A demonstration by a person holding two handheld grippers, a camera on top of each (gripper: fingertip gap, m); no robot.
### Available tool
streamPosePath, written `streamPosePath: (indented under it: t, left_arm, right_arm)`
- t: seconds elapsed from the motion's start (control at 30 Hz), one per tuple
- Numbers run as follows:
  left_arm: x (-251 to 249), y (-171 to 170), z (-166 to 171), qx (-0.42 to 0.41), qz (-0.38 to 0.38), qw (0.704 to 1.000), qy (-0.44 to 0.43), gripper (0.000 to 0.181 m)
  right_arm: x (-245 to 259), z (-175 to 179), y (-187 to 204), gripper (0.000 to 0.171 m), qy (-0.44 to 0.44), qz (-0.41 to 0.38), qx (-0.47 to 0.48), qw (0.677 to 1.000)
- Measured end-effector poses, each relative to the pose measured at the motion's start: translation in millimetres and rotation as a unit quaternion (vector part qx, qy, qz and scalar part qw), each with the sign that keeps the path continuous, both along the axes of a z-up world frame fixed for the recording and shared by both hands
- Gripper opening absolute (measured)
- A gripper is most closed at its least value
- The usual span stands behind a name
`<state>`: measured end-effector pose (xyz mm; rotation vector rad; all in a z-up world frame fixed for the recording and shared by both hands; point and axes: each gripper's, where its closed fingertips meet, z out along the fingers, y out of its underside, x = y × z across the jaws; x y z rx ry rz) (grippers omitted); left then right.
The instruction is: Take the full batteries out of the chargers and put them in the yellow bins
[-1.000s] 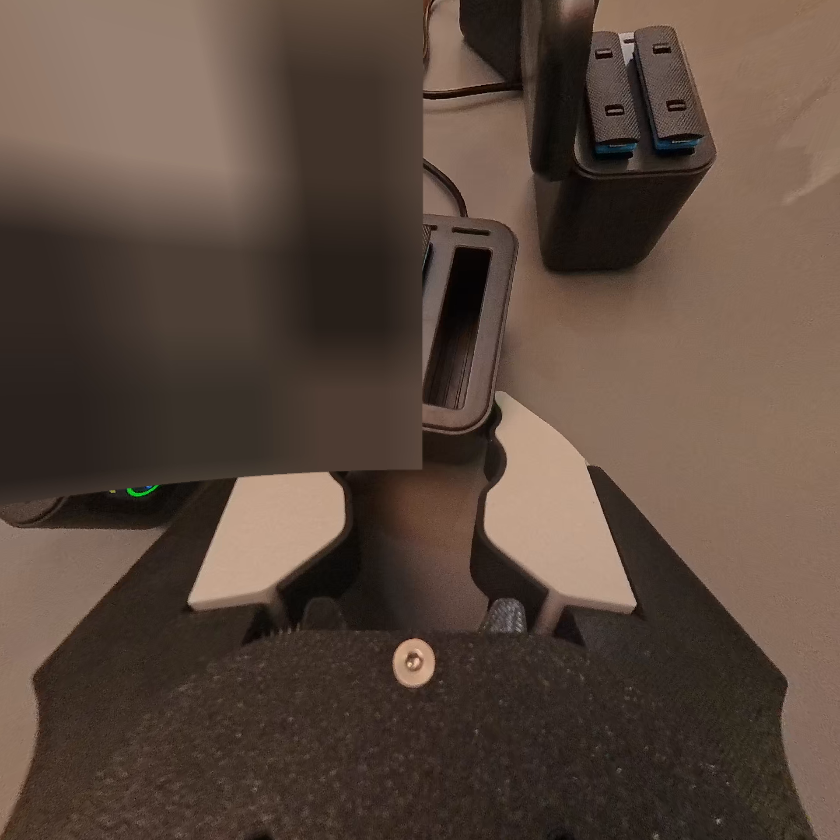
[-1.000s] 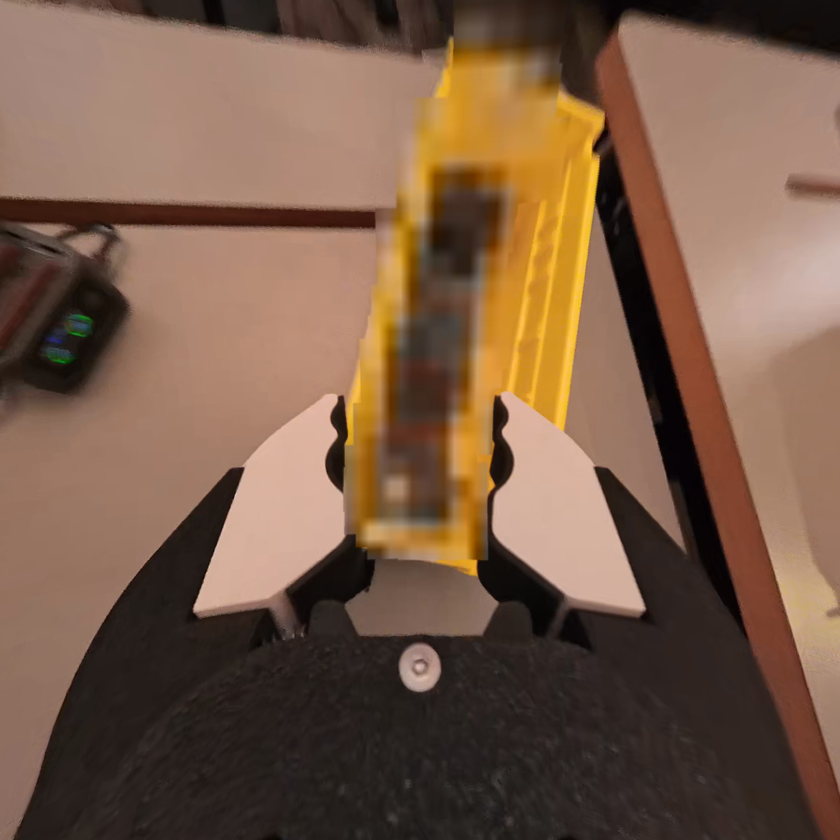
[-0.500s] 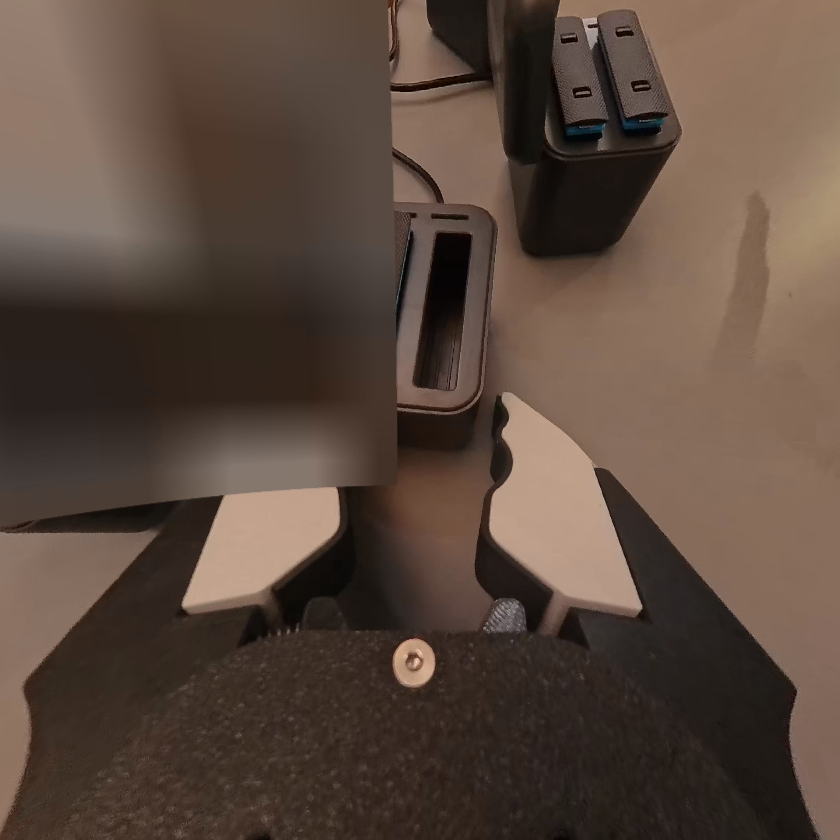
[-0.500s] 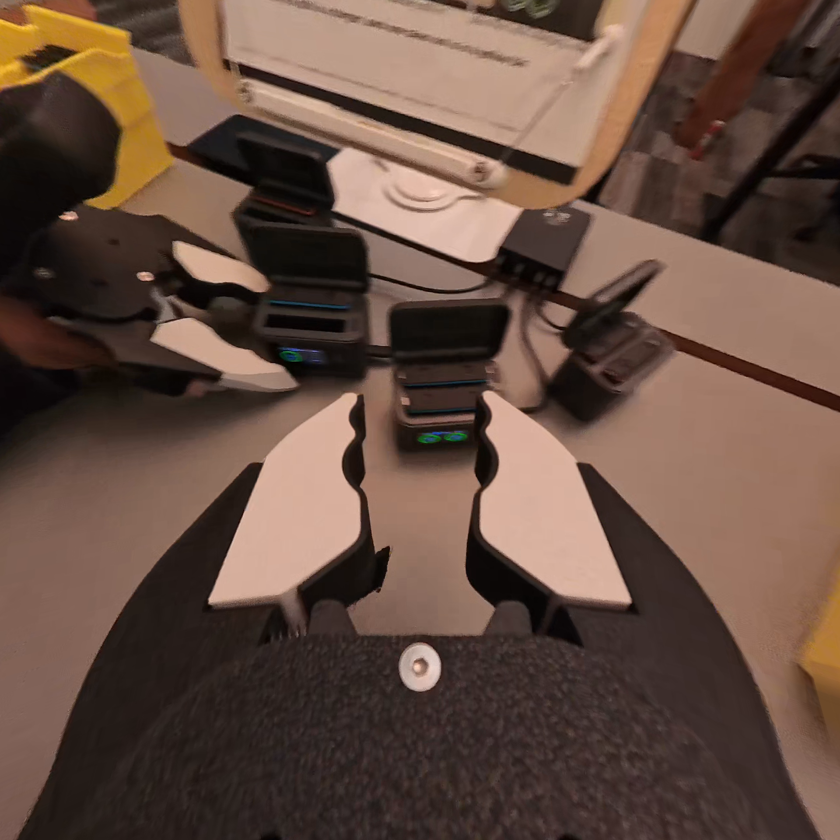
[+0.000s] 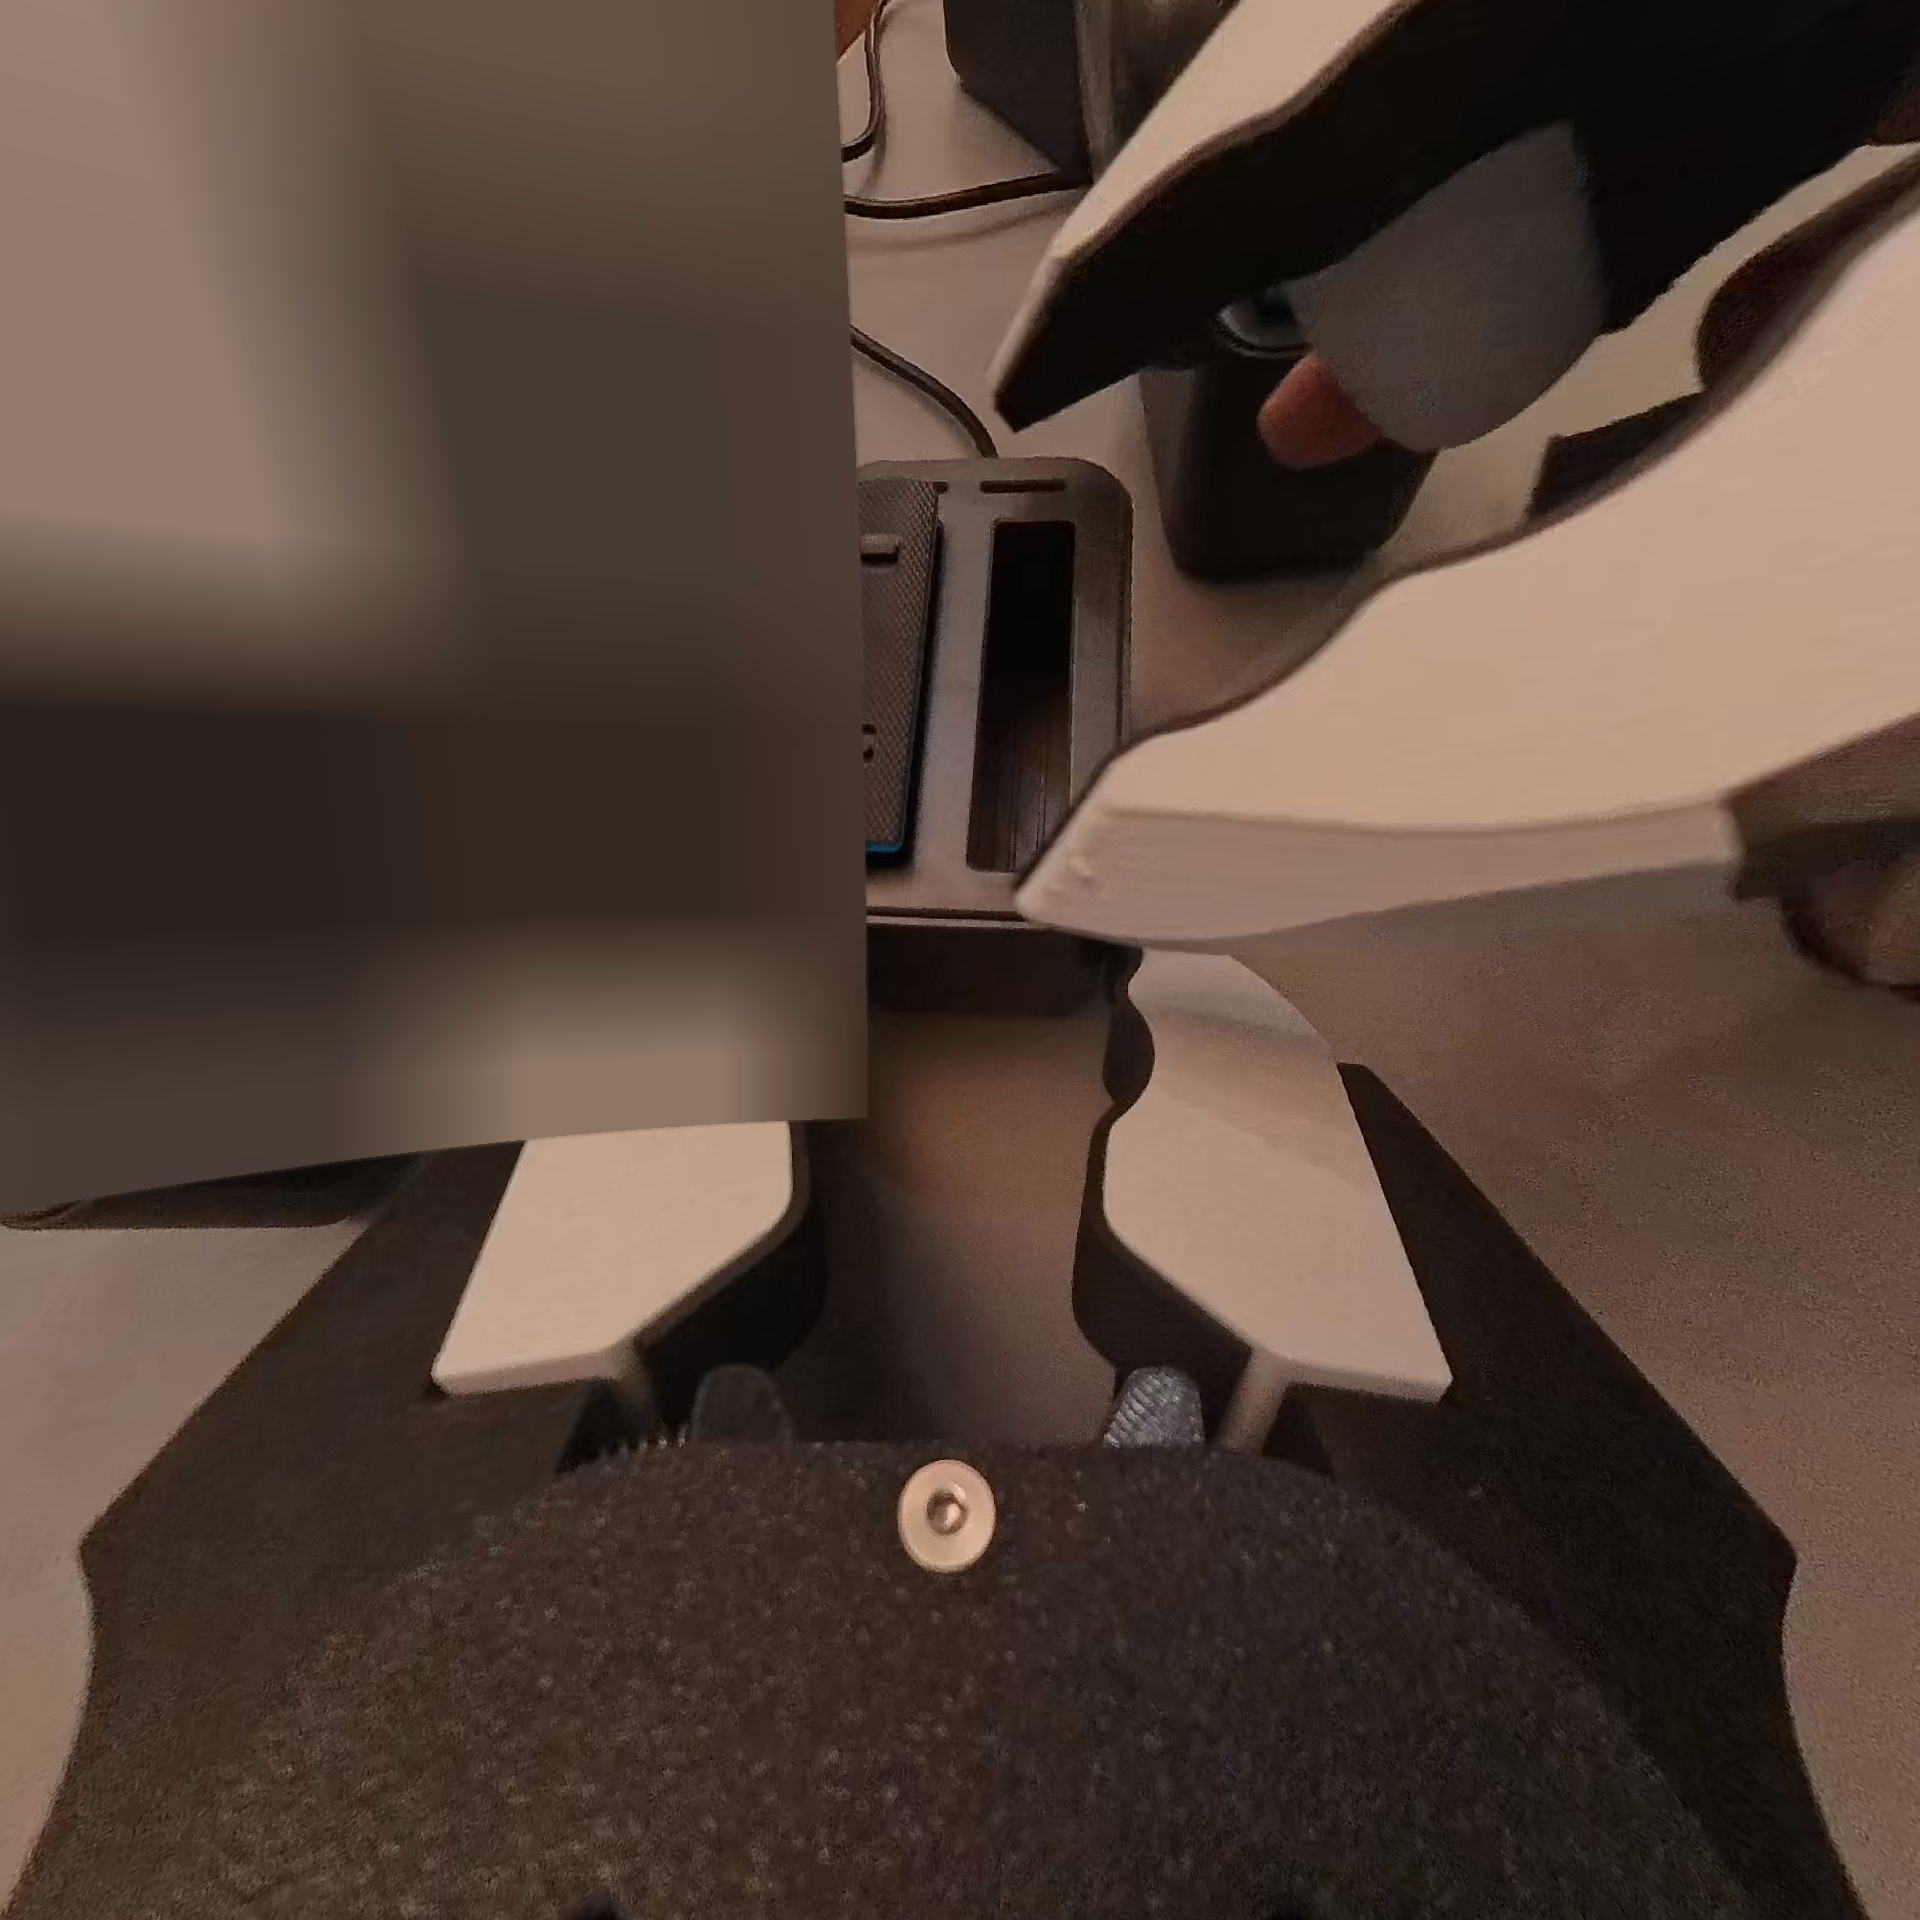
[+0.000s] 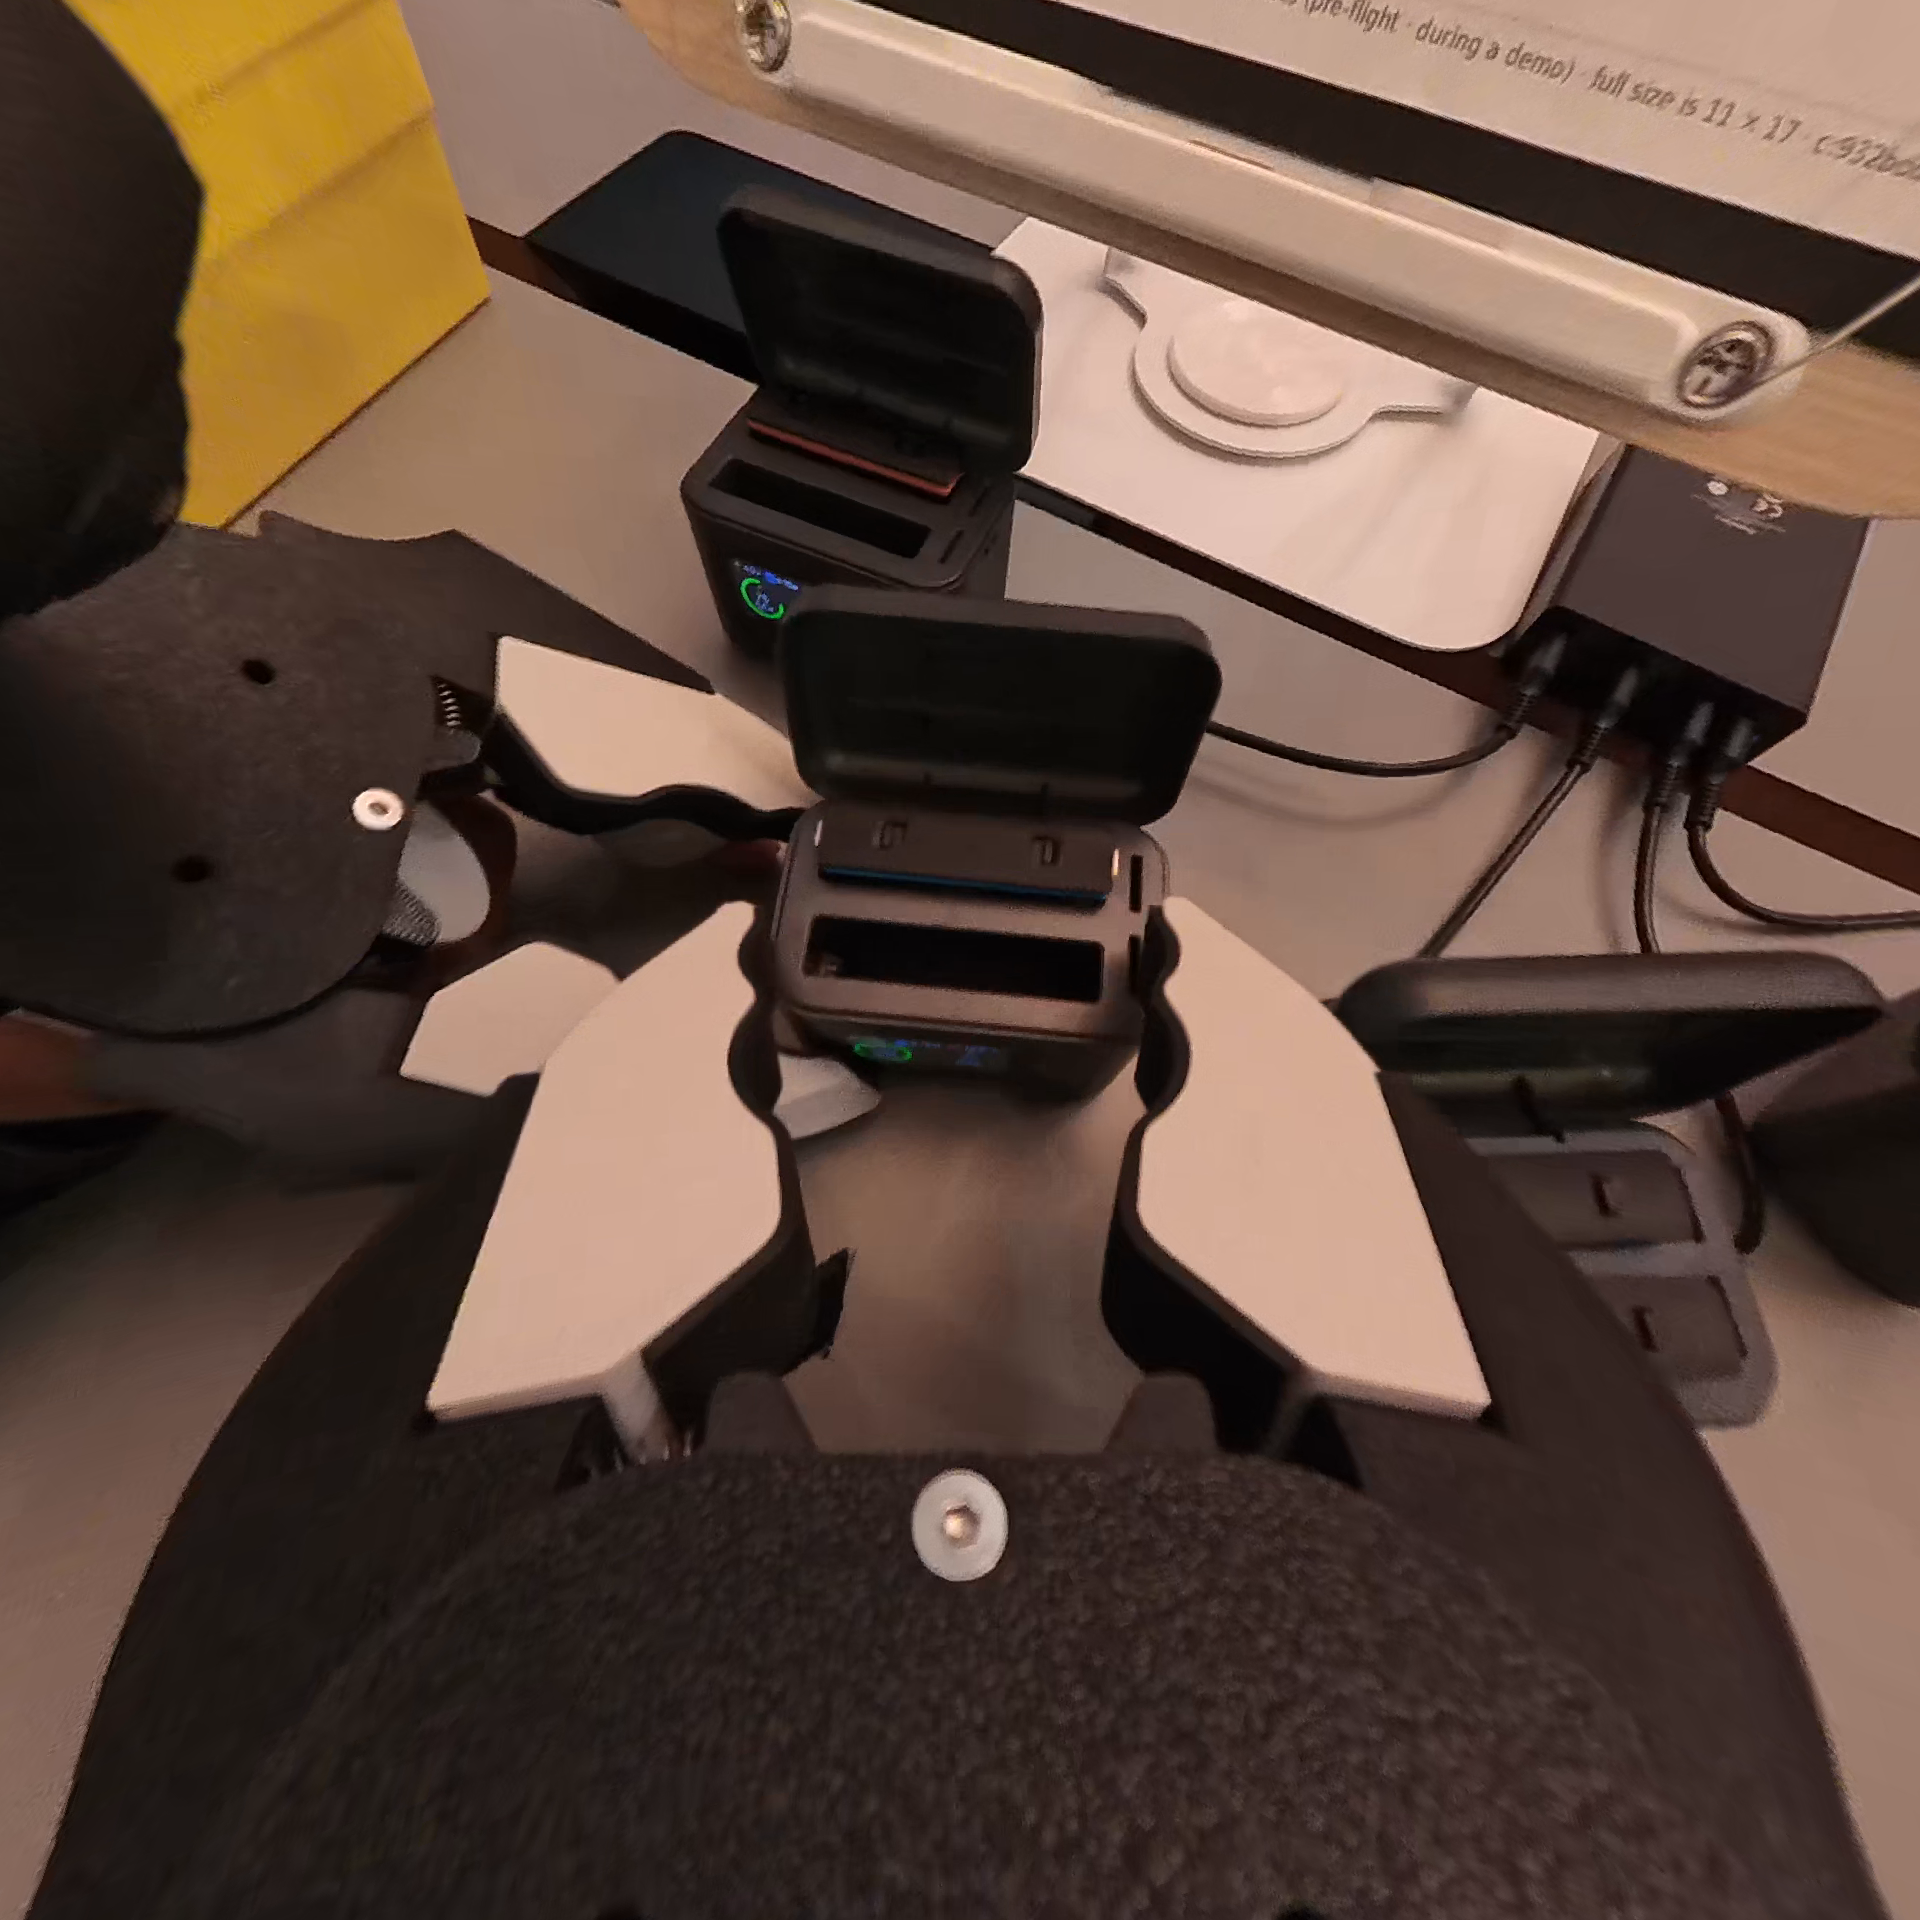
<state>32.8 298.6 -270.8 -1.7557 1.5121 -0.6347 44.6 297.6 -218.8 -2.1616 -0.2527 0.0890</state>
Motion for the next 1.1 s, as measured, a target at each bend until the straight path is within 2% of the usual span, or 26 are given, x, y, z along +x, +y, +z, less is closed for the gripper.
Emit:
streamPosePath:
  t: [0.6, 0.77, 0.83, 1.1]
  left_arm:
    - [0.2, 0.1, -0.3, -0.002, 0.000, 1.000, 0.000, 0.056]
    - [0.2, 0.4, -0.5, -0.003, 0.001, 1.000, 0.000, 0.057]
    - [0.3, 0.2, -0.5, -0.003, 0.000, 1.000, 0.000, 0.057]
    - [1.3, 0.7, 0.0, 0.001, 0.004, 1.000, 0.000, 0.057]
  right_arm:
    - [-0.9, -9.3, 26.0, 0.073, 0.014, -0.014, 0.010, 1.000]
    - [-1.7, -8.7, 27.3, 0.070, 0.012, -0.011, 0.026, 1.000]
    - [-3.2, -7.1, 26.3, 0.063, 0.006, -0.005, 0.035, 0.999]
    - [-2.4, -6.2, 25.5, 0.060, 0.013, -0.010, 0.042, 0.999]
